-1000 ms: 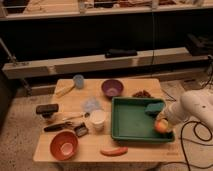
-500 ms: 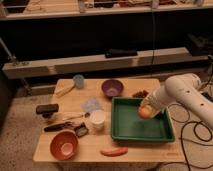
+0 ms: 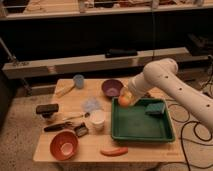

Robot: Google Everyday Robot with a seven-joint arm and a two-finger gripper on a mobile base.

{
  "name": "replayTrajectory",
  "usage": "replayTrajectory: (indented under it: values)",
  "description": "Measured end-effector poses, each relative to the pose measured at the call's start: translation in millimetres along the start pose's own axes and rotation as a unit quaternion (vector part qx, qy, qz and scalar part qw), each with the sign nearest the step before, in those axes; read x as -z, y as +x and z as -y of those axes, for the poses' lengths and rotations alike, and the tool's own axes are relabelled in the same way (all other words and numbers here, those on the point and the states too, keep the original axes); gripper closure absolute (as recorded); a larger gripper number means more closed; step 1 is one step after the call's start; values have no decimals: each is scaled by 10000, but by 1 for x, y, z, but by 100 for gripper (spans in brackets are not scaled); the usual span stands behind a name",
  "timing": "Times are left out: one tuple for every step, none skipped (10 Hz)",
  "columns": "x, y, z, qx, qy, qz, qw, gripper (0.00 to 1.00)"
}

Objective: Place apple in paper cup

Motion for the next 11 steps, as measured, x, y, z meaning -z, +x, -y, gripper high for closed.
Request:
replayTrajectory:
  values:
    - [-3, -7, 13, 87, 23, 57, 9999, 100]
    - [-7, -16, 27, 237, 46, 166, 9996, 100]
    - [-11, -25, 35, 365, 57, 281, 9989, 100]
    - [-14, -32, 42, 477, 65, 391, 9981, 100]
    - [-17, -39, 46, 557, 67, 482, 9973, 100]
    - [-18, -44, 49, 647, 68, 575, 9962, 100]
    - [-18, -54, 49, 762, 57, 672, 9948, 100]
    - [-17, -63, 47, 855, 30, 738, 9936, 100]
    - [-16, -73, 44, 955, -9, 817, 9921, 100]
    - [-16, -82, 38, 1059, -73, 905, 9902, 100]
    - [-16, -91, 33, 1173, -143, 984, 9881, 100]
